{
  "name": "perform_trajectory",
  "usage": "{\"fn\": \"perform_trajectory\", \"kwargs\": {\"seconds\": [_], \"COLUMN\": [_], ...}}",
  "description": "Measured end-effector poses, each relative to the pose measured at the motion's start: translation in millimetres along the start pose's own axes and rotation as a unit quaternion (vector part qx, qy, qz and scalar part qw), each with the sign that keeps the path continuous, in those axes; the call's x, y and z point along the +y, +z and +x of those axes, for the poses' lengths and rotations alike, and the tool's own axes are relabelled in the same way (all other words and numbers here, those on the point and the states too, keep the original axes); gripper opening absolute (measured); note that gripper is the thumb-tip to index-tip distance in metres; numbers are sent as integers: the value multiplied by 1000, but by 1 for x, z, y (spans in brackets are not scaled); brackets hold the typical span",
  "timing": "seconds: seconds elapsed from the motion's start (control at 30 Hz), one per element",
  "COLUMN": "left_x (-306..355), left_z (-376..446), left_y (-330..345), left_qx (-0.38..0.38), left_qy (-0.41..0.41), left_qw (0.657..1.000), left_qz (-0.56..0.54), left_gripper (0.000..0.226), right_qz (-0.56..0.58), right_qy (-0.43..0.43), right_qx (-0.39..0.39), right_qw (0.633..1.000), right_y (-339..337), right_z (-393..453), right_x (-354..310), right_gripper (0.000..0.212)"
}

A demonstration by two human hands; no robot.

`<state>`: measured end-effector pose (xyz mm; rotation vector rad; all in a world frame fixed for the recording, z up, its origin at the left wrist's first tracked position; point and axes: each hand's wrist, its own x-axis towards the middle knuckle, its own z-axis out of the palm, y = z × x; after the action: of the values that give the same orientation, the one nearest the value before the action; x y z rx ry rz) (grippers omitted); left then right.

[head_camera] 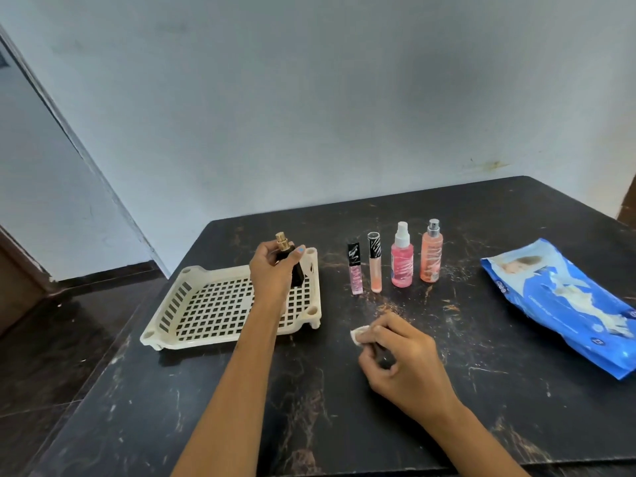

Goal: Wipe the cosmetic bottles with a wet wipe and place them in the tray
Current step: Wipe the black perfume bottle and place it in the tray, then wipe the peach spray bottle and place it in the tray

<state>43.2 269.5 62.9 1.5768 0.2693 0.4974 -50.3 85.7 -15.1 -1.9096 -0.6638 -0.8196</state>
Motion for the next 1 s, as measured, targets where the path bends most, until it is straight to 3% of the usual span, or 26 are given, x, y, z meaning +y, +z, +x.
{"fn": "perform_trajectory", "kwargs": {"seconds": [0.27,0.63,0.77,0.87,0.93,1.0], "left_x": [-20,-14,-4,11,27,43], "left_z": [25,28,20,13,4,-6], "left_y": [14,19,22,30,43,64], "left_qx": [46,31,29,105,147,131], "left_qy": [2,6,13,106,255,380], "left_qw": [990,983,985,979,944,899], "left_qz": [133,181,168,142,146,173], "left_gripper": [30,54,74,75,60,41], "right_qz": [-3,-2,-1,-2,1,-1], "right_qy": [16,24,27,29,32,35], "right_qx": [-7,-13,-12,-12,-16,-20], "right_qw": [1000,1000,1000,1000,999,999], "right_y": [2,1,1,0,0,0], "right_z": [0,0,0,1,1,1], "right_x": [2,4,3,2,1,2], "right_gripper": [17,12,14,16,16,15]}}
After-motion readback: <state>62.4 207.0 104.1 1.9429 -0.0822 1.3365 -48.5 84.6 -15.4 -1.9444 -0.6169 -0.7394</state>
